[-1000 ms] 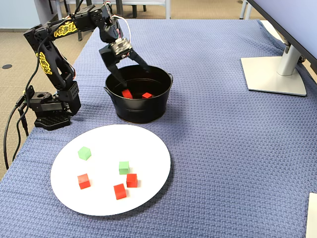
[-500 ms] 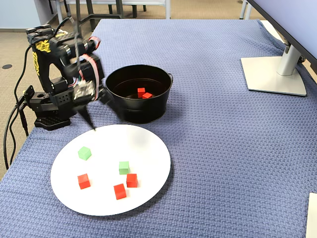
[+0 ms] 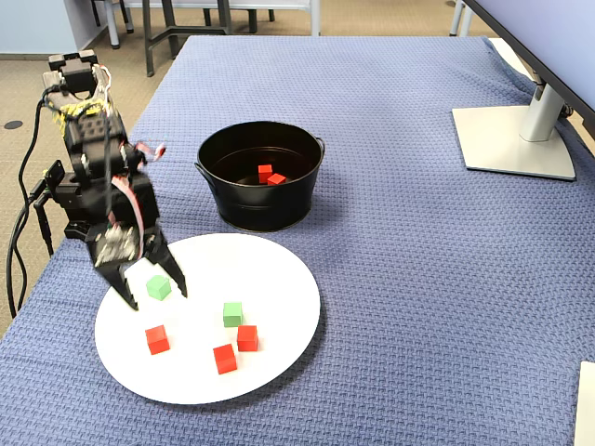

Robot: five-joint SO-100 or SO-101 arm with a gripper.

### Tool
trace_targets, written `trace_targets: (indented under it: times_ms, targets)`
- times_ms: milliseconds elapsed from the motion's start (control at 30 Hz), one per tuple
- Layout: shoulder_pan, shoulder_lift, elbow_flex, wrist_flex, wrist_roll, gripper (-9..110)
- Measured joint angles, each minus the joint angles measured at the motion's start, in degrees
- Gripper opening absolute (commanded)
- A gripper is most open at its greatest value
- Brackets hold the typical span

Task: Pick up the red cubes from the white plate and place them in the black recipient

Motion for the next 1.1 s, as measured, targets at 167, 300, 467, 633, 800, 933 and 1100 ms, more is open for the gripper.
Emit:
trace_targets:
  times_ms: [167, 300, 467, 633, 800, 933, 1100]
  targets:
    - [1.1, -4.9, 0.0, -3.2, 0.0, 22]
    - [1.9, -9.0, -1.1, -3.9, 1.0, 20]
    - [2.6, -12.8, -4.7, -3.9, 3.0, 20]
    - [2.3, -15.3, -7.4, -3.9, 4.0, 20]
    - [2.2, -16.3, -10.6, -3.2, 5.6, 15]
    - [2.1, -16.3, -11.8, -2.0, 6.9, 9]
    - [1.3, -16.3, -11.8, -1.8, 8.0, 0]
